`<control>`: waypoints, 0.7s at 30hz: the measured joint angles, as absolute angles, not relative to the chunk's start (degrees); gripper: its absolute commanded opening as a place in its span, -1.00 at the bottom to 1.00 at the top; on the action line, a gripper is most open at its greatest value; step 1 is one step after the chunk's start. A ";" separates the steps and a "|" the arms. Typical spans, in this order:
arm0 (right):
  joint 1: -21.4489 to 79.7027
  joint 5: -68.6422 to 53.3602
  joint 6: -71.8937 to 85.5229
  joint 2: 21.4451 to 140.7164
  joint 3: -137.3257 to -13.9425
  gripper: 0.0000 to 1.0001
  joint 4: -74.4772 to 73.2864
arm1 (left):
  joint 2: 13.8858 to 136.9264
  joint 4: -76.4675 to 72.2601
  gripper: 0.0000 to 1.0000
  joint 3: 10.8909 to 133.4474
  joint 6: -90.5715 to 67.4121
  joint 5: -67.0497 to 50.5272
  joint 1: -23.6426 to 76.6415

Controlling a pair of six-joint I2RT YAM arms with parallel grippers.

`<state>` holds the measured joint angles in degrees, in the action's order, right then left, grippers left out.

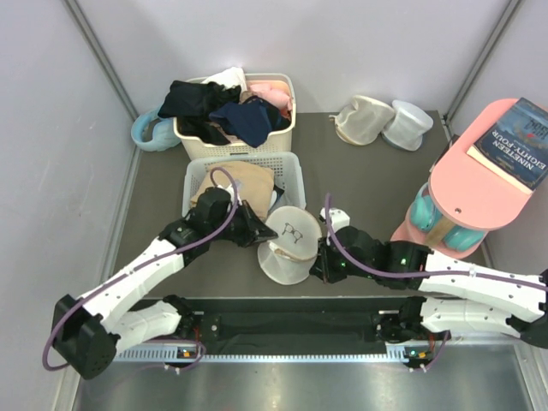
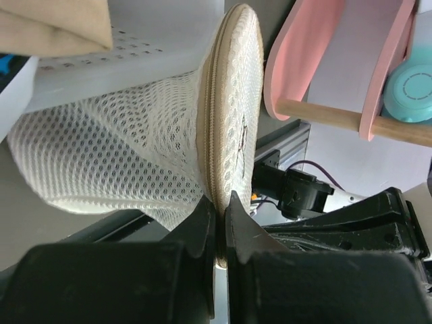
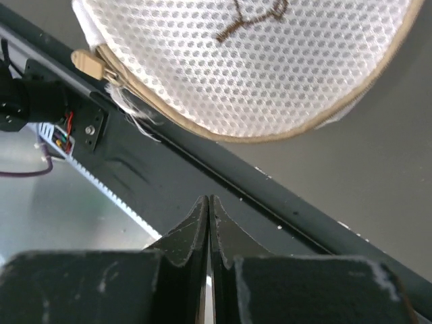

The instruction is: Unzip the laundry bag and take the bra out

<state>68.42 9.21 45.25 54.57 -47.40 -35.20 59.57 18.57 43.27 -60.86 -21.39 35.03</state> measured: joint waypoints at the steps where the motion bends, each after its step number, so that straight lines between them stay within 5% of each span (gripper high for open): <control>1: 68.77 9.21 45.58 54.54 -47.57 -0.67 -35.24 | 58.30 19.64 -1.00 43.27 -60.86 -20.78 35.03; 9: 70.24 15.11 49.89 60.53 -59.86 -0.02 -37.87 | 54.35 24.77 -1.00 43.27 -63.46 -13.45 38.24; 21: 75.11 22.87 49.76 78.59 -75.11 0.16 -46.19 | 54.50 28.27 -1.00 44.47 -67.83 -2.70 43.86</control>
